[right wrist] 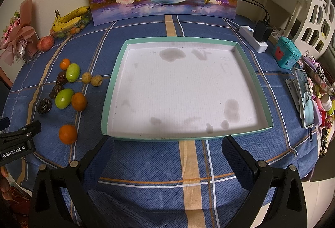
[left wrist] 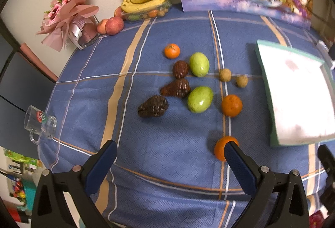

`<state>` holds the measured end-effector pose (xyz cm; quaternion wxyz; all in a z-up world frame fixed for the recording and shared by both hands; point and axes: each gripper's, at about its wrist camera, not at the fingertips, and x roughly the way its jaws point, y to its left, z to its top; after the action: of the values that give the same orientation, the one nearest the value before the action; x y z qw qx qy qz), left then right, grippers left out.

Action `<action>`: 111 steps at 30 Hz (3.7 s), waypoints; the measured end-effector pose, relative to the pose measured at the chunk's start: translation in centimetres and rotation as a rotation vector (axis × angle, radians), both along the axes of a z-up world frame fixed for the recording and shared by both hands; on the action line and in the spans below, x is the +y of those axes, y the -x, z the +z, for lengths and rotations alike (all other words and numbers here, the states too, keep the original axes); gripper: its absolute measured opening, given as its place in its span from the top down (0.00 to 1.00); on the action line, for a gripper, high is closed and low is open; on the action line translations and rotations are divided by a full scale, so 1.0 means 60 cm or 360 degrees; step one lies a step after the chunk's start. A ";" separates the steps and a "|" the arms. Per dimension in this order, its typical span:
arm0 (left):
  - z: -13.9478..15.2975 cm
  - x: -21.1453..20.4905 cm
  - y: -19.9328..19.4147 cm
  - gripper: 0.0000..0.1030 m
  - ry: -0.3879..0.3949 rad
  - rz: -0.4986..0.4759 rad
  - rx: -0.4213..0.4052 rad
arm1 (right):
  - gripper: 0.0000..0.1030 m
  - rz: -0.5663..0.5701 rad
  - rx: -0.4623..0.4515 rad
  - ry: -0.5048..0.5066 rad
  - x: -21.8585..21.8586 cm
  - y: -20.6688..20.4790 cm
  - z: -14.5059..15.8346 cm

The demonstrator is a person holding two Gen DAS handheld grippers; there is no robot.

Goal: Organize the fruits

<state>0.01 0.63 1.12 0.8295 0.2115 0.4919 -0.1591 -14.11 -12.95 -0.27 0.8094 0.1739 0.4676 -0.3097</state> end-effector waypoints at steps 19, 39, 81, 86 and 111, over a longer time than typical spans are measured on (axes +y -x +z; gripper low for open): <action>0.064 0.124 -0.120 0.00 0.0538 0.0338 -0.0151 | 0.01 0.0389 -0.0379 -0.0012 0.095 -0.109 0.044; -0.054 0.080 -0.202 0.15 0.0372 0.0377 0.0357 | 0.29 0.0484 -0.0242 -0.0244 0.111 -0.225 -0.002; -0.061 0.079 -0.199 0.41 0.0379 0.0408 0.0427 | 0.64 0.0589 0.0117 -0.0368 0.136 -0.224 -0.100; -0.064 0.078 -0.199 0.41 0.0371 0.0407 0.0429 | 0.63 0.0574 0.0126 -0.0431 0.132 -0.228 -0.114; -0.002 -0.054 -0.121 0.41 0.0448 0.0117 0.0358 | 0.64 0.0010 -0.0072 -0.0208 -0.045 -0.158 -0.031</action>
<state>7.27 -2.62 0.98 0.7958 0.0563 0.5618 -0.2187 -4.62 -15.66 -2.10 0.8077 0.2317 0.4691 -0.2720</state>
